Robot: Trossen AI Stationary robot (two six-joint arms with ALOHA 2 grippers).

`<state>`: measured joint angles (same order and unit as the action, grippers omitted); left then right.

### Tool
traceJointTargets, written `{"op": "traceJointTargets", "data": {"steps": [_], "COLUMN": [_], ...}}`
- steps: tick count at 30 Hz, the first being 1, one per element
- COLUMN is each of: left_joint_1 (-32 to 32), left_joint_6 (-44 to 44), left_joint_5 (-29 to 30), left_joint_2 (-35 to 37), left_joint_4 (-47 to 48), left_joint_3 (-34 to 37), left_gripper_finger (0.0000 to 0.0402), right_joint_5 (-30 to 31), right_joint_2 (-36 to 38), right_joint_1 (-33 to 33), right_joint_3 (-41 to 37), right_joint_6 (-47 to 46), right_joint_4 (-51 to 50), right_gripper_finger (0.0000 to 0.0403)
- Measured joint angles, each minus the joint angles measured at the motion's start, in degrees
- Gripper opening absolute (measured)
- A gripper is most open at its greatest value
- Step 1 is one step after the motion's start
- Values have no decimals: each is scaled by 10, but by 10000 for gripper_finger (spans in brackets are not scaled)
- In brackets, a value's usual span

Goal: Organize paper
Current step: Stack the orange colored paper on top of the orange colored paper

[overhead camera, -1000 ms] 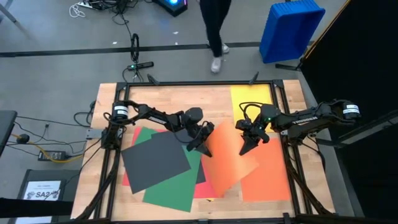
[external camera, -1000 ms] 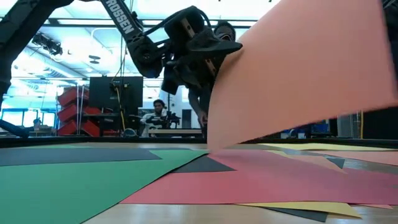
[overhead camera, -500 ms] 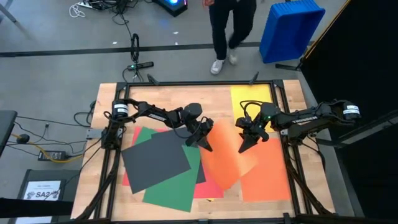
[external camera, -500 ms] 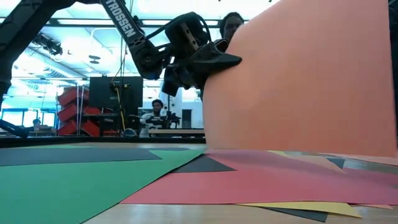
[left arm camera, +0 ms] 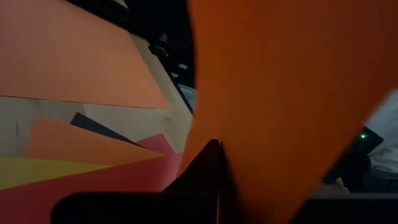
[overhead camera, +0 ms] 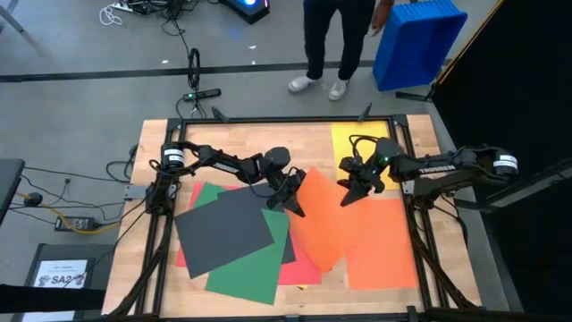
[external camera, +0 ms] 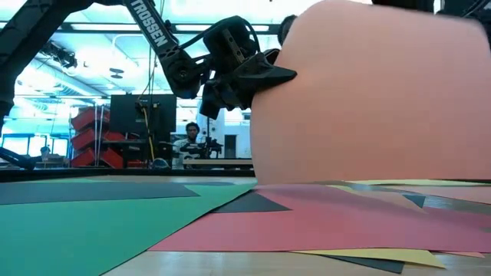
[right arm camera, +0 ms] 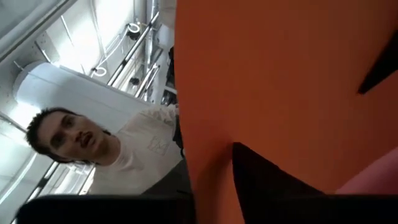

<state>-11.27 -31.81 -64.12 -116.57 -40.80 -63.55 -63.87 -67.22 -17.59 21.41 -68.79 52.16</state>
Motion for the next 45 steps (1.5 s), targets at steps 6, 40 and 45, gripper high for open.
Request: {"op": "traceJointTargets", "data": {"steps": [6, 40, 45], "left_joint_1": [-1, -40, -41], "left_joint_6": [0, -261, -305], "left_joint_5": [4, 170, 171], "left_joint_2": [0, 0, 0], "left_joint_4": [0, -64, -100], "left_joint_3": [0, 0, -2], "left_gripper_finger": [0, 0, 0], "right_joint_5": [-19, 72, 76], "right_joint_2": [0, 120, 199], "right_joint_1": [-53, -486, -485], "right_joint_3": [0, 2, 43], "right_joint_6": [19, 235, 269], "right_joint_4": [0, -135, -282], "right_gripper_finger": [101, 105, 95]}}
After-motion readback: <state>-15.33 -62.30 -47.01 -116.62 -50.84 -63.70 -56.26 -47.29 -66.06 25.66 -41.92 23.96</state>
